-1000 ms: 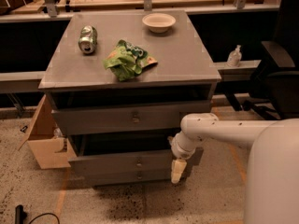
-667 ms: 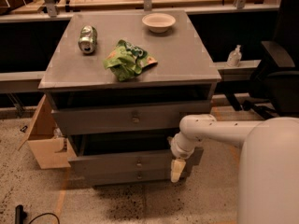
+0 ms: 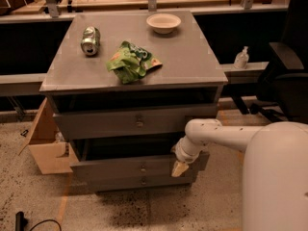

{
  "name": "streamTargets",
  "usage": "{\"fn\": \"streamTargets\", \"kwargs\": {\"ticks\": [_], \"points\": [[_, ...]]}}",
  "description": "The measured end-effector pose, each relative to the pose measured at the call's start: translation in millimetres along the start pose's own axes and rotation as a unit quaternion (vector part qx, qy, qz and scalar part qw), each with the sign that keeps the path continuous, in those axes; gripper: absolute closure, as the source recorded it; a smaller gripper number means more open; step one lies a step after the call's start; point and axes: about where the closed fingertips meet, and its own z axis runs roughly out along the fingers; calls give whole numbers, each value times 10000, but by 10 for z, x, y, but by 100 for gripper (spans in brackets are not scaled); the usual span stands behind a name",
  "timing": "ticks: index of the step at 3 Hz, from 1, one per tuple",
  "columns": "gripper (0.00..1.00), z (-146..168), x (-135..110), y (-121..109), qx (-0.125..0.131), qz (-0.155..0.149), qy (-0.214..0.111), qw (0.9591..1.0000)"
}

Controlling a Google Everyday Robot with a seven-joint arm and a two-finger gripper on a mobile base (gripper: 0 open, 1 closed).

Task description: Open middle drawer

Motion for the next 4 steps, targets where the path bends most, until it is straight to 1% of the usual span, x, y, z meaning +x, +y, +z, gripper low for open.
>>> {"fn": "streamTargets", "kwargs": {"ticks": [2,3,4], "points": [[87,-200,-141,227,-294,43,-189,9994],[100,-222,-257,457,-611,165,-379,9973],[100,-222,-258,458,-612,165,-380,9973]]}}
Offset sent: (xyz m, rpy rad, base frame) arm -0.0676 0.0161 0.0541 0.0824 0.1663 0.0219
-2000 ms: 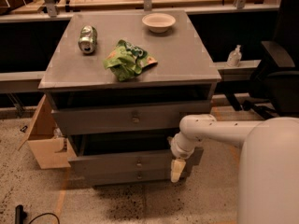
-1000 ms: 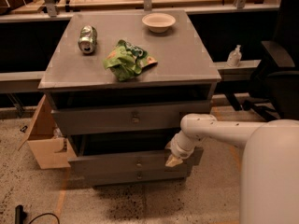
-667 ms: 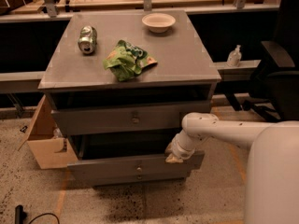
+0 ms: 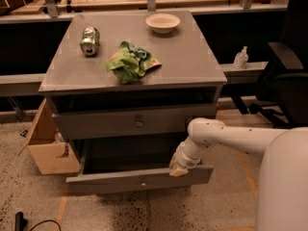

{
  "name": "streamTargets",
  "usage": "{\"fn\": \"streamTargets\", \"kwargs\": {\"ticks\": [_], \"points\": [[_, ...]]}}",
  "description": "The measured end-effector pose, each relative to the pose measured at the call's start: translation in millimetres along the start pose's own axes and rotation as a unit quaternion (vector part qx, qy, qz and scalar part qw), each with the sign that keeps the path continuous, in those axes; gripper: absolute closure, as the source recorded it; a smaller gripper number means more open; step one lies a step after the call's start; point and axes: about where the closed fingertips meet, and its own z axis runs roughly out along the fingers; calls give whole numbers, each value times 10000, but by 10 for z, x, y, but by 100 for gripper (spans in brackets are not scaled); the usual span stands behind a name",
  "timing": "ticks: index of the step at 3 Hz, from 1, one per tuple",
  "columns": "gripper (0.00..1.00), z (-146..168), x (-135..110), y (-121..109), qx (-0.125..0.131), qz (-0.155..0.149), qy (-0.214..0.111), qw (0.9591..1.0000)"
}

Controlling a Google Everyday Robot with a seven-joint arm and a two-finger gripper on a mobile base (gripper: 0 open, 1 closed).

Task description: Open middle drawer

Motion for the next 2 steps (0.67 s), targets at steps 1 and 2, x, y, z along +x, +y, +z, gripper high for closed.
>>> {"fn": "streamTargets", "kwargs": {"ticks": [1,2], "points": [[86,-37,-34,68,-64,125,-65,9999],[62,-32,-31,68,-64,125,-65,9999]]}}
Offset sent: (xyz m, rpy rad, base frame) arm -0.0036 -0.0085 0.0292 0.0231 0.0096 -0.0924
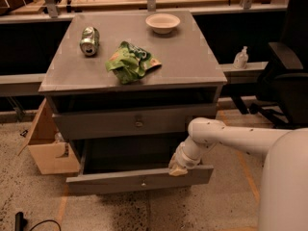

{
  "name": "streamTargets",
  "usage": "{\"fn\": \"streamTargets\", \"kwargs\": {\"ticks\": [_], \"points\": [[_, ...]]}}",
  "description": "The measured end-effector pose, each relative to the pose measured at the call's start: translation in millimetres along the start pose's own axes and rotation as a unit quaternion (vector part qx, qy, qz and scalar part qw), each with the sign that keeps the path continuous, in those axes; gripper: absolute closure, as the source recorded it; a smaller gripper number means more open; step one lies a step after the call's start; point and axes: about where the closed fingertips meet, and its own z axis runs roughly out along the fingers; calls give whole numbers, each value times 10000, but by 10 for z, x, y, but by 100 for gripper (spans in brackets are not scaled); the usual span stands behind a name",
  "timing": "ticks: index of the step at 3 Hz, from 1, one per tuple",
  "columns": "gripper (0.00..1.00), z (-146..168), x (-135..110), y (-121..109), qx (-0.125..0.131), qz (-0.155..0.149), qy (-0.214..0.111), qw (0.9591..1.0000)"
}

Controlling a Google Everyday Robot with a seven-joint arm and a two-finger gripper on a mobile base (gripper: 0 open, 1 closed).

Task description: Open middle drawer

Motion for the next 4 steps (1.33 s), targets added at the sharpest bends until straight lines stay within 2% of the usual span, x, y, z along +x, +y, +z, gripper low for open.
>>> {"fn": "streamTargets", "kwargs": {"ticks": [2,3,4], "points": [[15,-49,6,-19,40,56,-17,10000],[22,-164,69,-110,177,129,53,9997],[46,-242,108,-161,267,137,126,9995]]}}
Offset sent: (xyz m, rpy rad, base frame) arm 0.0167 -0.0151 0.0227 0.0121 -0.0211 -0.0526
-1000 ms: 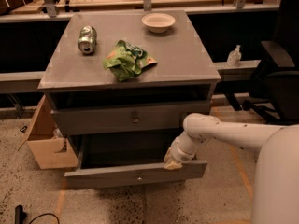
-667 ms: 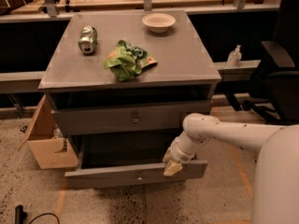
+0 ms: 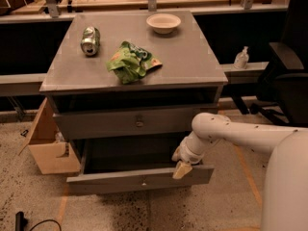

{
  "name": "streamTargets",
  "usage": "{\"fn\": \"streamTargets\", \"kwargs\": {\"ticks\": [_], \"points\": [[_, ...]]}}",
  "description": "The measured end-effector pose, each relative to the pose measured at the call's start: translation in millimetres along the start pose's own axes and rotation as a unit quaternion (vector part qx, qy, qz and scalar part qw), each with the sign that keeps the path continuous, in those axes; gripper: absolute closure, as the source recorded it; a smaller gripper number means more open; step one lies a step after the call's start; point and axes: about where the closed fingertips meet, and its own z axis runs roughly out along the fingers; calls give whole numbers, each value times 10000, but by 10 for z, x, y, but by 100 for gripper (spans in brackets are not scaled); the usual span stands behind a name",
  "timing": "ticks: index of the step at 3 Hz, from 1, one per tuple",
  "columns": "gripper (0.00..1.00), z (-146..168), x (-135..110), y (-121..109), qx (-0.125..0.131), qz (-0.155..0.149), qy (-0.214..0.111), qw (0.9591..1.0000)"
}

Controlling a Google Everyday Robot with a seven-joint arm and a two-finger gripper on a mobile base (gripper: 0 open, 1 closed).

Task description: Open middle drawer

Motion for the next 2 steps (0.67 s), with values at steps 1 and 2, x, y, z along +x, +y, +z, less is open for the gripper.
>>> {"fn": "streamTargets", "kwargs": {"ticks": [1,2], "points": [[69,-24,74,-63,254,7,116,9996],[94,-4,129,-243,608,-74,235,9978]]}}
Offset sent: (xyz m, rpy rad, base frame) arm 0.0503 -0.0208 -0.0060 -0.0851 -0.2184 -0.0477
